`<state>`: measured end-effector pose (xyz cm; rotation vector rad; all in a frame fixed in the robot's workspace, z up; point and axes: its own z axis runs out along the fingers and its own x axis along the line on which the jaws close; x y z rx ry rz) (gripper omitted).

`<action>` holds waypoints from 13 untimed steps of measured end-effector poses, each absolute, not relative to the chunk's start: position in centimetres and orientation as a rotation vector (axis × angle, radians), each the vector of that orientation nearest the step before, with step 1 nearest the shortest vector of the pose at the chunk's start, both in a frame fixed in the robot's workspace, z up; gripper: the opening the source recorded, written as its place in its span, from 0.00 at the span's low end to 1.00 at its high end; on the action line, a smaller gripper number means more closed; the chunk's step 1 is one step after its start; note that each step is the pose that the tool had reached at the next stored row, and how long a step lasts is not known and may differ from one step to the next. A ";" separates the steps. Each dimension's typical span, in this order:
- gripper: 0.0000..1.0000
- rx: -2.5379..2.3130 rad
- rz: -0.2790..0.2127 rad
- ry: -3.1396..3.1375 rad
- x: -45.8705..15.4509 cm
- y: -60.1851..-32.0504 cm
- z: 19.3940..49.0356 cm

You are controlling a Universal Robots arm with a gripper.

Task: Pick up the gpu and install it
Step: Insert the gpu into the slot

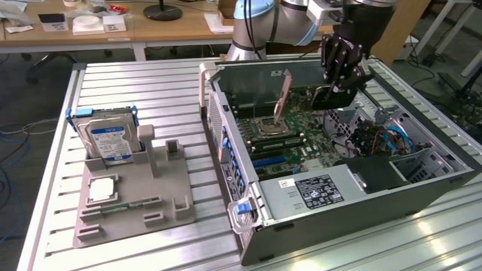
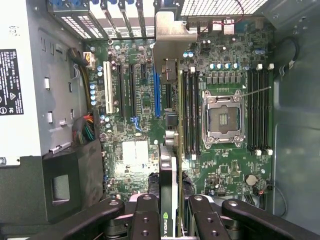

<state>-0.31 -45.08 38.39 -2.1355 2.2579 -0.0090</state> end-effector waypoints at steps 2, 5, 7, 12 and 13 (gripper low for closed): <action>0.27 -2.135 -0.009 2.258 -0.4 -45.1 38.4; 0.27 -2.135 -0.009 2.258 -0.4 -45.1 38.4; 0.27 -2.135 -0.009 2.258 -0.4 -45.1 38.4; 0.27 -2.135 -0.009 2.258 -0.4 -45.1 38.4; 0.27 -2.135 -0.009 2.258 -0.4 -45.1 38.4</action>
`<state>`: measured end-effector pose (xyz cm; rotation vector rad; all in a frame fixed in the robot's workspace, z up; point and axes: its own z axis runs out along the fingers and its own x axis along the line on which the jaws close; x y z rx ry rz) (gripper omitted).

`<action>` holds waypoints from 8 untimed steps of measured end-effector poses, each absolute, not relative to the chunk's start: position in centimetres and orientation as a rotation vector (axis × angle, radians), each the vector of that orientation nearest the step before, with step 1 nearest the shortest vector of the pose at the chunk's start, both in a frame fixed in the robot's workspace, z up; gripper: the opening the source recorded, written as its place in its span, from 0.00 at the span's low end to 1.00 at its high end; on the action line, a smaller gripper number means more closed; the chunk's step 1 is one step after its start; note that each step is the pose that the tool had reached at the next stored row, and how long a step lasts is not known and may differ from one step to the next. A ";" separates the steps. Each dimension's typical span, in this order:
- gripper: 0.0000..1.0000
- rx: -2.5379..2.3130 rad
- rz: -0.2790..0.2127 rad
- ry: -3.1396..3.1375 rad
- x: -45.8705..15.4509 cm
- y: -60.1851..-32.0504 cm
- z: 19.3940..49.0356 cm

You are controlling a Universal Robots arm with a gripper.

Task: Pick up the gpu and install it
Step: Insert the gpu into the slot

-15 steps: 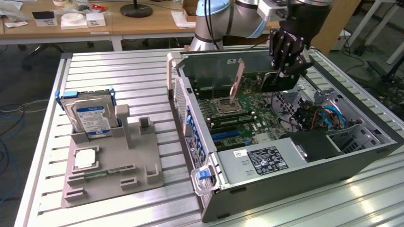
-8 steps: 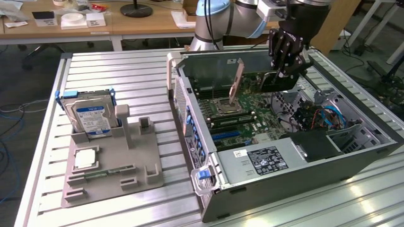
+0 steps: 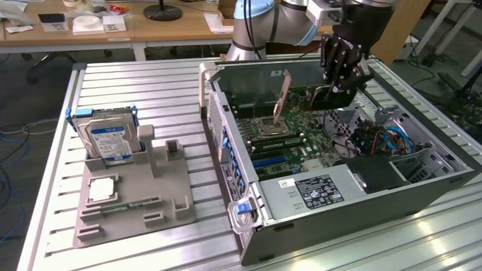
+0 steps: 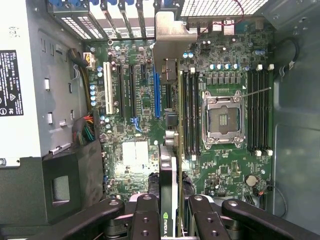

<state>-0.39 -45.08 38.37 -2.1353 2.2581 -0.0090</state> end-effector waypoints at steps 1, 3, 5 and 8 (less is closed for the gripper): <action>0.27 -2.135 -0.009 2.258 -0.4 -45.1 38.4; 0.27 -2.135 -0.009 2.258 -0.5 -45.1 38.1; 0.27 -2.135 -0.009 2.258 -0.6 -45.1 37.9; 0.27 -2.135 -0.009 2.258 -0.7 -45.1 37.5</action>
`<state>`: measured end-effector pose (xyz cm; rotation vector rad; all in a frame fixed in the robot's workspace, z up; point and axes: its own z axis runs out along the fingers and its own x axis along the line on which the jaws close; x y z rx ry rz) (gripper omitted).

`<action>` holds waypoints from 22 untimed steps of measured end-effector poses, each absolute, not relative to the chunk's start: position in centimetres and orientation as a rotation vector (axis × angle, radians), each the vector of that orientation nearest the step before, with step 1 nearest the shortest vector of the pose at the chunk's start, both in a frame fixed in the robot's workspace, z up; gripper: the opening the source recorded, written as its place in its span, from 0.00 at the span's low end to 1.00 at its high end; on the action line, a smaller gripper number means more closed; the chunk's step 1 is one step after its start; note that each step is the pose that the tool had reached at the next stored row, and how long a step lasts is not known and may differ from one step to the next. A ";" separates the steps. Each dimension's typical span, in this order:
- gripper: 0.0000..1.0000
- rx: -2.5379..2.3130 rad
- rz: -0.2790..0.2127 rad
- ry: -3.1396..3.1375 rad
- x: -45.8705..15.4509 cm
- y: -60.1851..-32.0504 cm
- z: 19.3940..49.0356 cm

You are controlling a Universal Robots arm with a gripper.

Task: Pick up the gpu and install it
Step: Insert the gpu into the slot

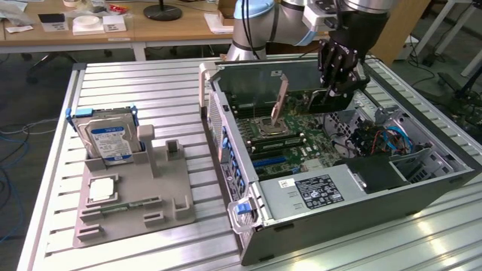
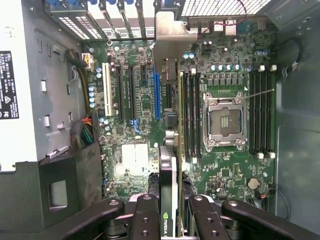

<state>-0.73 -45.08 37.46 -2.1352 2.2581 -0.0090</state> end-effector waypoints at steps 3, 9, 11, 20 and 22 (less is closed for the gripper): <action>0.27 -2.135 -0.009 2.258 -0.9 -45.1 37.1; 0.27 -2.138 -0.009 2.256 -1.2 -45.2 36.6; 0.27 -2.140 -0.009 2.254 -1.4 -45.3 36.5; 0.27 -2.152 -0.009 2.242 -2.0 -45.9 36.2; 0.27 -2.157 -0.009 2.238 -2.0 -45.9 36.0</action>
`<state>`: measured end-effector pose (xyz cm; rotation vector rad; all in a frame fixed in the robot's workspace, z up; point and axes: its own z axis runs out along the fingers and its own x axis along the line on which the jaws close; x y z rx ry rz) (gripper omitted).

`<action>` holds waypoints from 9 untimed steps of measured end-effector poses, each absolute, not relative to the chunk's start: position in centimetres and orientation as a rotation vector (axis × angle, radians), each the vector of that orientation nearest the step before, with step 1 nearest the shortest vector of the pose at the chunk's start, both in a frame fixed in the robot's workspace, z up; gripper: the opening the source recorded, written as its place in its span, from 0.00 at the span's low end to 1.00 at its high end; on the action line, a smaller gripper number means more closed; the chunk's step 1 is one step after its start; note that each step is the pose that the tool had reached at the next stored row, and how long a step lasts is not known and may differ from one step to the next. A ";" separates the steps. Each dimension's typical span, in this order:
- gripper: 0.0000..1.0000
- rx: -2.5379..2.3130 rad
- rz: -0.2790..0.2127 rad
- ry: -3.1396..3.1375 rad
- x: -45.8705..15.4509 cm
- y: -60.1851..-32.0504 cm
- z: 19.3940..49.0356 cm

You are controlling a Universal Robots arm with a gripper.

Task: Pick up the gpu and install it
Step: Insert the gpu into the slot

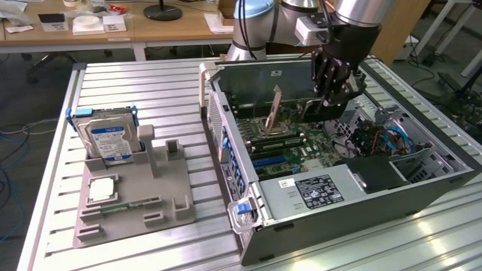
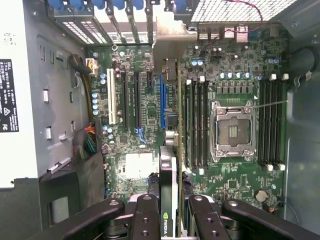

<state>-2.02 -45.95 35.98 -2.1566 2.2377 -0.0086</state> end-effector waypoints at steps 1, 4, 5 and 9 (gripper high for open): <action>0.27 -2.159 -0.008 2.235 -2.1 -46.0 35.9; 0.27 -2.167 -0.008 2.228 -2.1 -46.0 35.5; 0.27 -2.170 -0.008 2.225 -2.2 -46.0 35.4; 0.27 -2.183 -0.007 2.211 -2.3 -46.0 35.0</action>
